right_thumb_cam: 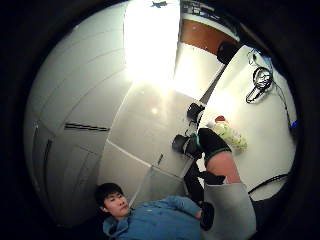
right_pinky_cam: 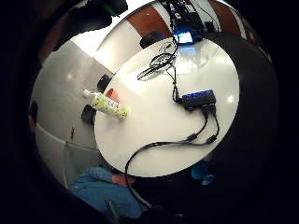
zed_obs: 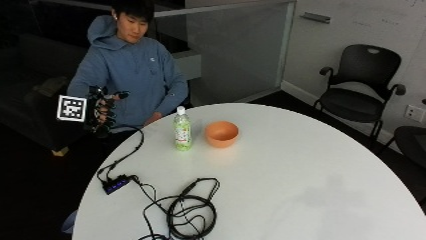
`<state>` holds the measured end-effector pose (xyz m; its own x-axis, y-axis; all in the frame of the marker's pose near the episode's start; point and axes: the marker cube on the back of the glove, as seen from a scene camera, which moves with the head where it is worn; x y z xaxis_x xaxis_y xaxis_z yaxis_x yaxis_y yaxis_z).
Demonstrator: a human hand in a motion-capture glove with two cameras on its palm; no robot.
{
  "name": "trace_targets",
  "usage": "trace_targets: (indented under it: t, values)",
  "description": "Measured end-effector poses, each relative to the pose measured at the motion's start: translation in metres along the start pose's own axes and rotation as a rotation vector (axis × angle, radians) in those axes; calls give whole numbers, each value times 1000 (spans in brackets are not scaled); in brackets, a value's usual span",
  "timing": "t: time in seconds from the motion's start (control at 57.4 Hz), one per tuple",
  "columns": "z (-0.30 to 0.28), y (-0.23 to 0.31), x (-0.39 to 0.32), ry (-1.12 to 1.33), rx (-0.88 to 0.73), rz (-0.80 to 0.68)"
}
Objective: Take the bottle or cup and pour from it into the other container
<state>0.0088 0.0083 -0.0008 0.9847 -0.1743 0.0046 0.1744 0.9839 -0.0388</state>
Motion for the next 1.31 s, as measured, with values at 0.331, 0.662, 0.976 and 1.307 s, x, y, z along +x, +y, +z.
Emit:
trace_targets:
  t: [0.331,0.662,0.976,1.307]
  values:
    - [38,10,31,-24,-68,-155]
    - [116,27,58,-257,-176,95]
    - [166,33,66,-335,-214,167]
    - [194,34,61,-340,-268,154]
